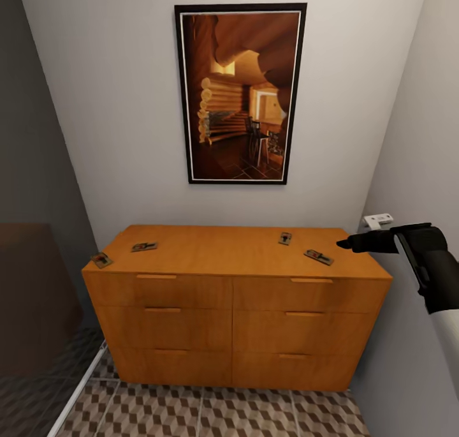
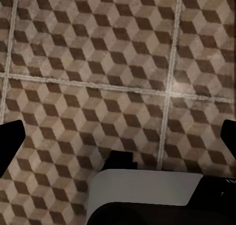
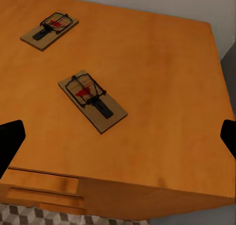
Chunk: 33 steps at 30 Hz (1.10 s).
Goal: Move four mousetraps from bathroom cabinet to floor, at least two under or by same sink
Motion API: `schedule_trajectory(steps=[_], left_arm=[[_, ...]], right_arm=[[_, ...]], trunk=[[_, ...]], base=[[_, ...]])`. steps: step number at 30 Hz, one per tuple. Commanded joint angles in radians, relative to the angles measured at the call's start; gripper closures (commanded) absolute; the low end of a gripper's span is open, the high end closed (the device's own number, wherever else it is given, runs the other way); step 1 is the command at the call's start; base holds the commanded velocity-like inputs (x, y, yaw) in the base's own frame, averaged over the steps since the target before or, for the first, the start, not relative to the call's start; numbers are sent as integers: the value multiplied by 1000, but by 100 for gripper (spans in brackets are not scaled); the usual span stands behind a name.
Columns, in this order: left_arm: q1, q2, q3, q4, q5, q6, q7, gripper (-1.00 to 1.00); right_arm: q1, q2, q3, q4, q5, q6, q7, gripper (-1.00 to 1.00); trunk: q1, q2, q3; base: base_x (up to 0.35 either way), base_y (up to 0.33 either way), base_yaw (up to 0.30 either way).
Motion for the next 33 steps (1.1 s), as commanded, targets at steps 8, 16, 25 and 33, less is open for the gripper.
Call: schedule_trajectory(steps=[8,16,25,33], left_arm=[[-1,0,0,0,2,-3,3,-100],[-1,0,0,0,2,-3,3,-100],[-1,0,0,0,1,-3,3,-100],[-1,0,0,0,2,-3,3,-100]], right_arm=[[-1,-9,4,0,13,0,65,-100],[-1,-9,6,1,15,0,117,-100],[-1,-10,8,1,55,-2,138,-100],[-1,-8,13,1,138,-2,141,-100]], trunk=[[0,-1,-1],[0,-1,-1],[0,-1,-1],[0,-1,-1]], base=[[13,-17,0],[1,-1,0],[0,0,0],[0,0,0]])
